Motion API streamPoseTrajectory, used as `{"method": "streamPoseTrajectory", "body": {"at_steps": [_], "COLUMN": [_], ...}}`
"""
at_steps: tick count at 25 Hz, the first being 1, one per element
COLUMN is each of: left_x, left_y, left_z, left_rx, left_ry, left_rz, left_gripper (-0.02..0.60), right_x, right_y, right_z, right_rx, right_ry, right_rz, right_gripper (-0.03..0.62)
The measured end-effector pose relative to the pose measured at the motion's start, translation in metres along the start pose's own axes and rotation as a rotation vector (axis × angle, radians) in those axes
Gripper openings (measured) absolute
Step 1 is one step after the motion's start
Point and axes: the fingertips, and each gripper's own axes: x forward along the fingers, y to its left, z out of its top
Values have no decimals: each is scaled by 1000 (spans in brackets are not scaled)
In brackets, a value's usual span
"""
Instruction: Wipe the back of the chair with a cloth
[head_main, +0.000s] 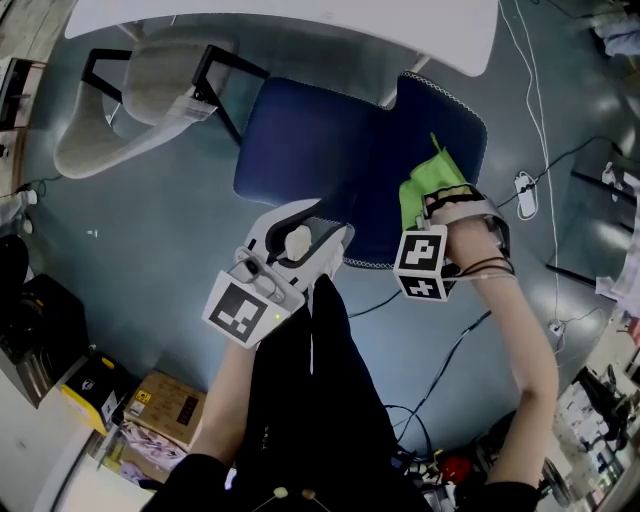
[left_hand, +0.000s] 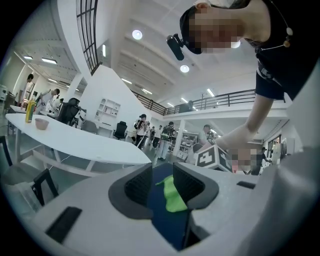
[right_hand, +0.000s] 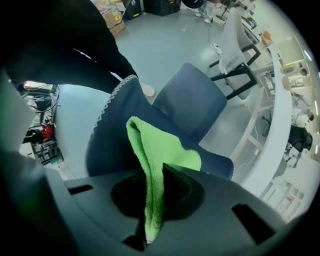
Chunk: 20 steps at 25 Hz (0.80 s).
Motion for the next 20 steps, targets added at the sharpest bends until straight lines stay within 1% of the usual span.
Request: {"method": "streamPoseTrajectory", "body": {"at_steps": [4,8,10,12,14,16,18,20], "left_x": [-3,-5,-6,-6,-6,-5,-6,-7], "left_y": [3,5,4,1,-1,-2,-3,-3], "left_z": [1,1,1,1,1,1,1,0], "left_rx": [-8,-18,-20,-16,-11,-7,-3,-2], "left_ry": [-12,-19,-20,-21,-21,-22,-18,-11], "left_rz": [9,7,5,1,-5,-11,-14,-12], "left_gripper": [130,130,130,130,130,130,130,130], "right_x": [-8,-18,-25,-32,-38,-42,-40,-35], "right_y": [36,62,71,81,96,116,136,147], "right_z": [36,70,83,97,116,135,150,157], "right_rx": [-53,-104,-105,-87,-62,-72,-108,-133], "right_ry": [-81,-148,-184,-237,-309,-361,-377,-370], "right_rz": [62,77,99,143,207,259,277,275], "right_gripper": [17,17,17,18,18,18,18,18]}}
